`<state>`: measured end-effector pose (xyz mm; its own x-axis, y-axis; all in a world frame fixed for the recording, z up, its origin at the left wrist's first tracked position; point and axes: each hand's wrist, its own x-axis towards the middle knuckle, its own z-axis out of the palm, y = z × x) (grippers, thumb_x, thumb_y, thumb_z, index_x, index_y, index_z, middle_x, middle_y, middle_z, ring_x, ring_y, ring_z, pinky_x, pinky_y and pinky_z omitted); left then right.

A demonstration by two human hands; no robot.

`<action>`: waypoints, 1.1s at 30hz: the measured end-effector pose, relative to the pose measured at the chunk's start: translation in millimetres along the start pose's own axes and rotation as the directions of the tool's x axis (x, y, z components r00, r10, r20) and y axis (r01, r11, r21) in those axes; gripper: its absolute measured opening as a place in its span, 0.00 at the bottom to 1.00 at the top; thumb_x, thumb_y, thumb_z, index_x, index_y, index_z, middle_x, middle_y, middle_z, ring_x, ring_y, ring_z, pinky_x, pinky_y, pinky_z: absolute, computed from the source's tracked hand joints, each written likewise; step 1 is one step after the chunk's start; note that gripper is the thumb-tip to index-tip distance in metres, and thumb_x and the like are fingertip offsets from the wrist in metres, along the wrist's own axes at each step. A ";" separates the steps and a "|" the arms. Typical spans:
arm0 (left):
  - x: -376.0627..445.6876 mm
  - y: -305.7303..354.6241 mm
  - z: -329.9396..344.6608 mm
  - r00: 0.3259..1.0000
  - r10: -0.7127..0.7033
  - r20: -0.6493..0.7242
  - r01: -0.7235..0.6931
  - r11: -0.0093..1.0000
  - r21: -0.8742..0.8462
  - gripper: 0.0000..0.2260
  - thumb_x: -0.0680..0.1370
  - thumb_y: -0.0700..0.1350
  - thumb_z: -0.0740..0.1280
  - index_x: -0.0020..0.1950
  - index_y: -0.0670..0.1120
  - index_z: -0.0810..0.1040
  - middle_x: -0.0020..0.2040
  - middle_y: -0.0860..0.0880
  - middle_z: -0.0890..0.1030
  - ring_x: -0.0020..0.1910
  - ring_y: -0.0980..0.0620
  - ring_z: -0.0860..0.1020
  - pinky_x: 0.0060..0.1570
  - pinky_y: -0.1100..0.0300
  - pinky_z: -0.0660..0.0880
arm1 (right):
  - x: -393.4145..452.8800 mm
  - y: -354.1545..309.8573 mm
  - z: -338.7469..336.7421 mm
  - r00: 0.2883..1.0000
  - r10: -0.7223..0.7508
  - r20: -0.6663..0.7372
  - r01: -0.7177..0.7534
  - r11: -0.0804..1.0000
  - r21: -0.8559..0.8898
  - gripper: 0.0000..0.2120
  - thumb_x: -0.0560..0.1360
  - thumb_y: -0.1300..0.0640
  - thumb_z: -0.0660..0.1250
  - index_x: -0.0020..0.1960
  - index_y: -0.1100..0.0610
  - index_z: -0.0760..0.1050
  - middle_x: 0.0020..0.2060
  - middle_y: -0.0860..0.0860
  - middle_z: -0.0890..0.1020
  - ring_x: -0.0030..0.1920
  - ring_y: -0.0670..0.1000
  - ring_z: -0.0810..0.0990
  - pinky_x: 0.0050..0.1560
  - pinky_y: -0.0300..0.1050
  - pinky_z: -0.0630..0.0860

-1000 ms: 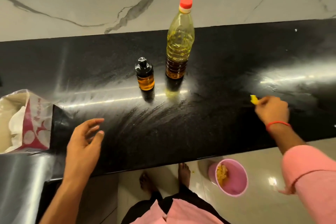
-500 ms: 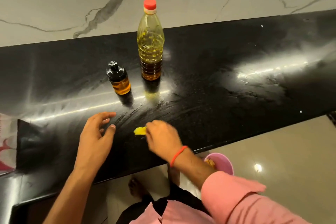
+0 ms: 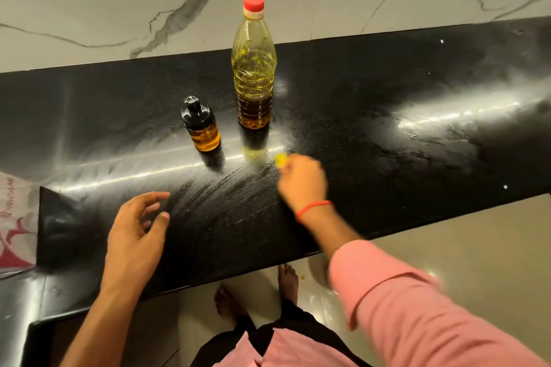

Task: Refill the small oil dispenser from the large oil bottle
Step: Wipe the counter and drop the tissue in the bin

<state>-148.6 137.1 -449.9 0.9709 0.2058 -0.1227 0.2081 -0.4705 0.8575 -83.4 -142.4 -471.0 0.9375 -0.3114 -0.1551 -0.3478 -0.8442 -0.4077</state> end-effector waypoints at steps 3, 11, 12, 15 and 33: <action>3.8 5.6 5.9 1.000 0.028 -0.003 -0.028 1.000 -0.005 0.16 0.80 0.34 0.67 0.60 0.54 0.80 0.62 0.51 0.79 0.63 0.56 0.78 0.64 0.53 0.74 | -57.0 -81.9 35.8 0.901 -0.385 0.200 0.388 0.921 0.026 0.09 0.74 0.63 0.67 0.53 0.59 0.80 0.49 0.59 0.83 0.50 0.64 0.82 0.46 0.54 0.80; 1.4 0.0 -2.6 1.000 0.020 0.018 -0.020 1.000 -0.001 0.16 0.80 0.36 0.66 0.62 0.55 0.80 0.64 0.52 0.78 0.65 0.57 0.77 0.62 0.58 0.73 | -7.4 -32.9 6.5 0.888 -0.429 0.164 0.451 0.883 -0.129 0.07 0.76 0.59 0.64 0.50 0.57 0.80 0.48 0.57 0.83 0.49 0.62 0.83 0.46 0.52 0.79; -0.4 -2.2 -6.1 1.000 0.012 0.007 -0.012 1.000 -0.001 0.16 0.80 0.36 0.67 0.62 0.55 0.80 0.64 0.53 0.78 0.65 0.57 0.77 0.61 0.58 0.73 | 18.0 -6.2 -7.3 0.941 -0.325 0.093 0.337 0.928 -0.162 0.08 0.77 0.59 0.63 0.49 0.59 0.80 0.47 0.59 0.84 0.48 0.63 0.83 0.45 0.53 0.80; -6.3 -8.7 -16.3 1.000 -0.001 -0.021 0.001 1.000 0.010 0.16 0.80 0.36 0.67 0.62 0.55 0.80 0.64 0.54 0.77 0.65 0.56 0.77 0.62 0.55 0.74 | 70.7 77.8 -50.7 0.993 -0.065 -0.103 0.046 0.983 -0.175 0.08 0.75 0.59 0.65 0.48 0.60 0.81 0.46 0.63 0.84 0.49 0.67 0.83 0.47 0.57 0.80; -18.7 -21.8 -57.8 0.987 -0.031 -0.155 0.030 1.000 -0.007 0.18 0.80 0.35 0.66 0.61 0.57 0.79 0.63 0.54 0.77 0.64 0.58 0.77 0.60 0.60 0.74 | -71.7 -133.9 76.8 0.463 -0.816 0.346 0.856 0.513 0.067 0.05 0.73 0.63 0.69 0.48 0.58 0.79 0.46 0.58 0.81 0.48 0.63 0.82 0.39 0.53 0.77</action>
<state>-178.2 193.1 -437.5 0.9338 0.3507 -0.0704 0.2366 -0.4580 0.8569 -104.3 26.5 -474.4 0.7163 0.6960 -0.0501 0.6236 -0.6706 -0.4018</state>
